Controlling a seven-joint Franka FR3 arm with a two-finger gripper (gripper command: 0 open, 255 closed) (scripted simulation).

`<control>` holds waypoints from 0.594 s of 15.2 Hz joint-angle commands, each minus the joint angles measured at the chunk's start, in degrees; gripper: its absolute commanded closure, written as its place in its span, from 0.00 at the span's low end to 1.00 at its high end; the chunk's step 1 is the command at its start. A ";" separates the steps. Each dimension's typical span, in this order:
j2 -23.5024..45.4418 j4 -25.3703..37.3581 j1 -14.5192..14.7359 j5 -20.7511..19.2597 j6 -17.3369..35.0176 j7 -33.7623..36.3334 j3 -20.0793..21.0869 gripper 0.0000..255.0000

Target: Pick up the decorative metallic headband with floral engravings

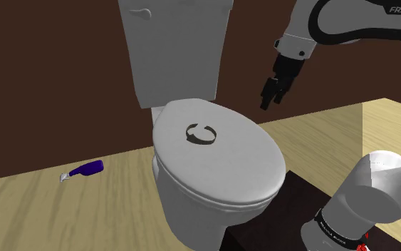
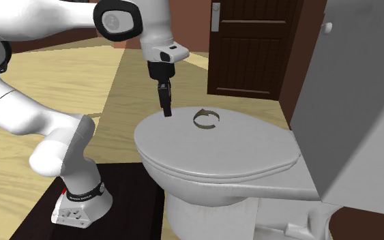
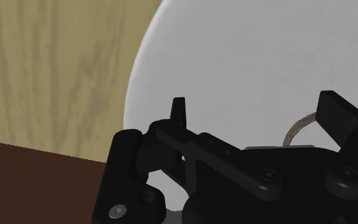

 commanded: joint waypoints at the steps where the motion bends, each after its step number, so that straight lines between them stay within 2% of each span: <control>1: 0.00 0.00 0.00 0.00 0.00 0.00 0.00 0.00; 9: 17.00 5.62 -0.06 2.82 8.11 9.33 6.28 0.00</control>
